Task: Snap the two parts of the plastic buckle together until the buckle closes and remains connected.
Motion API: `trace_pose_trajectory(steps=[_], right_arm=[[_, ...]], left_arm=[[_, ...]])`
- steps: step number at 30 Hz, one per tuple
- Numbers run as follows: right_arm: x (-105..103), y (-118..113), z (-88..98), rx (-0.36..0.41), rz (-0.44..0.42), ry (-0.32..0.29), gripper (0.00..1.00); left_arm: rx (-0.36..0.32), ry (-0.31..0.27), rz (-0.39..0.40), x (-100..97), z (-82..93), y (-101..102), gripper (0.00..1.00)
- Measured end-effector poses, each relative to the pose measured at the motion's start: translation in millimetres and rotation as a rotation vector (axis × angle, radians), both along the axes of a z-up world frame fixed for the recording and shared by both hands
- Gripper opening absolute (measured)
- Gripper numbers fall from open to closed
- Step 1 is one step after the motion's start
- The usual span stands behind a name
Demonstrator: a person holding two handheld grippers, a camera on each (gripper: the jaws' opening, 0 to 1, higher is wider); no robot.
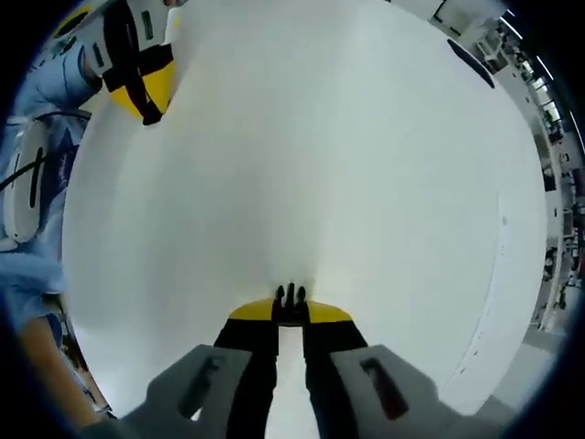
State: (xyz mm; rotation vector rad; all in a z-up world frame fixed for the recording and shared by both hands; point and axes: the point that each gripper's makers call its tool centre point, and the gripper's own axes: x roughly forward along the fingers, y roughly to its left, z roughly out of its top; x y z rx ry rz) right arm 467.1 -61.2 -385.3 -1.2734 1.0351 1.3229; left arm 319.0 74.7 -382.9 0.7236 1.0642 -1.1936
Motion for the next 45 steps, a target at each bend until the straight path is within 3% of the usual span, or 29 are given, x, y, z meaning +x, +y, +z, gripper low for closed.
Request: trace_pose_trajectory(steps=[13, 45], right_arm=[[-8.2, -8.9, 0.0, 0.036, -0.023, -0.003, 0.09], [-51.5, -51.4, 2.9, 0.087, -0.067, -0.021, 0.09]], left_arm=[[0.007, 0.004, 0.007, -0.1, -0.2, 0.4, 0.10], [0.039, 0.011, 0.010, 0.6, -0.2, 1.5, 0.10]])
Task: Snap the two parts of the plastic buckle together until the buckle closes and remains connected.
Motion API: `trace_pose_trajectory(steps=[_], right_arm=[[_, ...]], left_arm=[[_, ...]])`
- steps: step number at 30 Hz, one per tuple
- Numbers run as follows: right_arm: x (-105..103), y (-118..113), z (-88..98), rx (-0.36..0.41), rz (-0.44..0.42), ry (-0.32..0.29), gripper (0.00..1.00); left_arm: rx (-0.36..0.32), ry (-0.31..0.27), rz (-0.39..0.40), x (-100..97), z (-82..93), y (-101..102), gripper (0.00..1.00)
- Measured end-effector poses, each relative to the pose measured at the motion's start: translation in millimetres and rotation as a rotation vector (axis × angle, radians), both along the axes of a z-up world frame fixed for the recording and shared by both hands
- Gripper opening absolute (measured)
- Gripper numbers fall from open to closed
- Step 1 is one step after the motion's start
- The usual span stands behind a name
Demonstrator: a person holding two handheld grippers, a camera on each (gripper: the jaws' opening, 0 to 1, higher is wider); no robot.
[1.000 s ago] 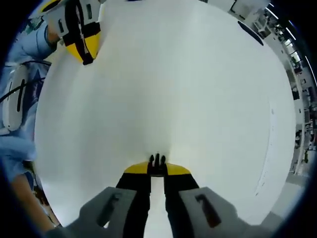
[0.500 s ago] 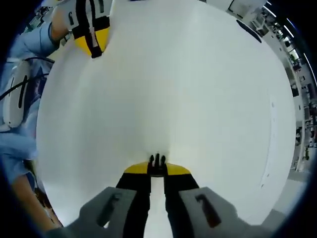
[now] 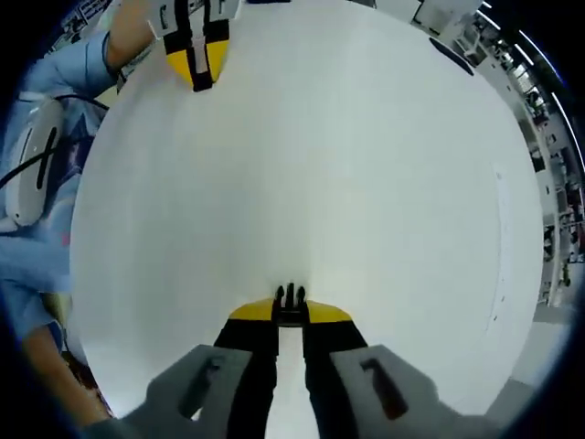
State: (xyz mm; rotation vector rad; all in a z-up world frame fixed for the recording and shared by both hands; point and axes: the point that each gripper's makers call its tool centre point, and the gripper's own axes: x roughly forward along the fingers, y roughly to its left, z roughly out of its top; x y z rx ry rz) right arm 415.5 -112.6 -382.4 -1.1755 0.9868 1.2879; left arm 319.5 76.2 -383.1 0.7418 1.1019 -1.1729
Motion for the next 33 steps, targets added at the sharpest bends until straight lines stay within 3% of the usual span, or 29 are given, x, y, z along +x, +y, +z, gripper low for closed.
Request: trace_pose_trajectory(steps=[6, 19, 33], right_arm=[[-3.8, -5.6, -0.1, 0.007, -0.002, -0.011, 0.09], [-31.7, -9.3, -4.4, 0.019, 0.002, -0.018, 0.09], [-39.9, -13.0, 1.8, 0.022, 0.003, -0.004, 0.09]], left_arm=[[0.000, 0.001, 0.000, 1.1, 0.1, 0.5, 0.10], [-0.002, 0.001, 0.000, 3.8, -0.8, -0.4, 0.10], [-0.004, 0.000, 0.003, 3.1, -1.6, -1.9, 0.10]])
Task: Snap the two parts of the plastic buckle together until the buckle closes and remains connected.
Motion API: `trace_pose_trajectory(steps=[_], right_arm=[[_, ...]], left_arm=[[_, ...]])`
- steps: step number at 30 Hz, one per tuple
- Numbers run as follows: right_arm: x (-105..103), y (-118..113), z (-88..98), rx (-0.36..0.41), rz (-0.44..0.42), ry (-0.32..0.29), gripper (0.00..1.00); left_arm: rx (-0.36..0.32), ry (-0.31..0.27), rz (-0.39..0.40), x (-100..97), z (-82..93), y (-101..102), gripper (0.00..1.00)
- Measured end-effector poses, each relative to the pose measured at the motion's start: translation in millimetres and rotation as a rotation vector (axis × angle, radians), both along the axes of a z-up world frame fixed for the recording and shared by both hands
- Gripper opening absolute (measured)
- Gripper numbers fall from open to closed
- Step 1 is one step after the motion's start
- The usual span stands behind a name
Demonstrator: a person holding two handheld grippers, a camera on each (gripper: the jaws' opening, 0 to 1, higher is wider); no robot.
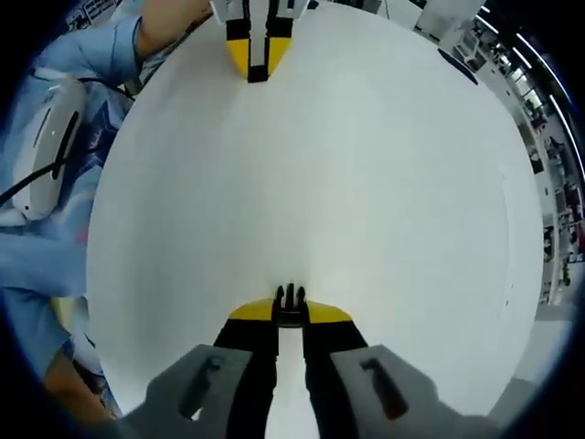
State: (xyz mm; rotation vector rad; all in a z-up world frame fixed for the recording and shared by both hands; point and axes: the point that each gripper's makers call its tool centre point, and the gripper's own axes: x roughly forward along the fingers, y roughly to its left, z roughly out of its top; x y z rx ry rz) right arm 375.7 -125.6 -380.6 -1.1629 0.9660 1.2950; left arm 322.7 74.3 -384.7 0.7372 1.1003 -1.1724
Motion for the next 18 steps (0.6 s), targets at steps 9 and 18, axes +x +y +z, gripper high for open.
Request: trace_pose_trajectory(steps=[9, 18], right_arm=[[-15.9, -0.1, 1.3, 0.004, 0.005, 0.016, 0.09], [-26.7, 0.8, 0.4, -0.005, -0.014, -0.004, 0.09]], left_arm=[[0.000, 0.001, 0.001, 0.4, 0.5, 0.1, 0.10], [0.005, 0.002, 0.001, 0.6, 0.9, 0.7, 0.10]])
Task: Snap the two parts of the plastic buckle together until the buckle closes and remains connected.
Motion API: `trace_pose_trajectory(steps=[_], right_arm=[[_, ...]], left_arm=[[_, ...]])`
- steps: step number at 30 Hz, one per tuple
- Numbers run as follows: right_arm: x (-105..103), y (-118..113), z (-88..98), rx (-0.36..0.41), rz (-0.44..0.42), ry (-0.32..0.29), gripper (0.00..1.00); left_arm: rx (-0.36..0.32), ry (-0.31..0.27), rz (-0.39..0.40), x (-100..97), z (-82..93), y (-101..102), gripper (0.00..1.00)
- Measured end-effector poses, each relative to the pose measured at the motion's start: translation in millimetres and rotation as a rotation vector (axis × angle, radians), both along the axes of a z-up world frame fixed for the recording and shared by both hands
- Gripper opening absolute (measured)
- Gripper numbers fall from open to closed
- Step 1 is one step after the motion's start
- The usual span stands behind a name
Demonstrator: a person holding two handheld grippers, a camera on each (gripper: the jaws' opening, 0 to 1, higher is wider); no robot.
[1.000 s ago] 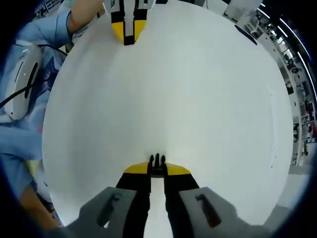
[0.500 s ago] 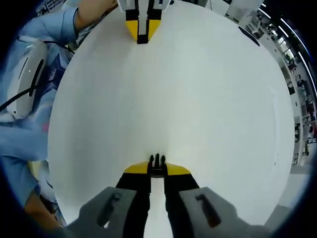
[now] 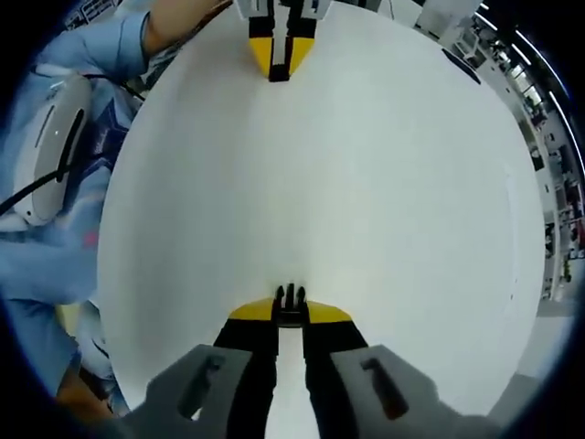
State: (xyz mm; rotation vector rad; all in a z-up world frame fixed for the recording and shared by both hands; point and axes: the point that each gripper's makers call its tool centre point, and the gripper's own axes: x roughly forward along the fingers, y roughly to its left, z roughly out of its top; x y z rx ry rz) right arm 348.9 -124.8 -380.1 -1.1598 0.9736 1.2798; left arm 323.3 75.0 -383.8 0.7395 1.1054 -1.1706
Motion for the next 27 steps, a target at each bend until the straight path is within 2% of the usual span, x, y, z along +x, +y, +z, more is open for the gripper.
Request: trace_pose_trajectory(steps=[27], right_arm=[[-14.3, 3.2, -0.6, -0.021, 0.004, -0.024, 0.09]], left_arm=[[0.007, 0.000, 0.000, -0.3, 0.6, 1.9, 0.10]])
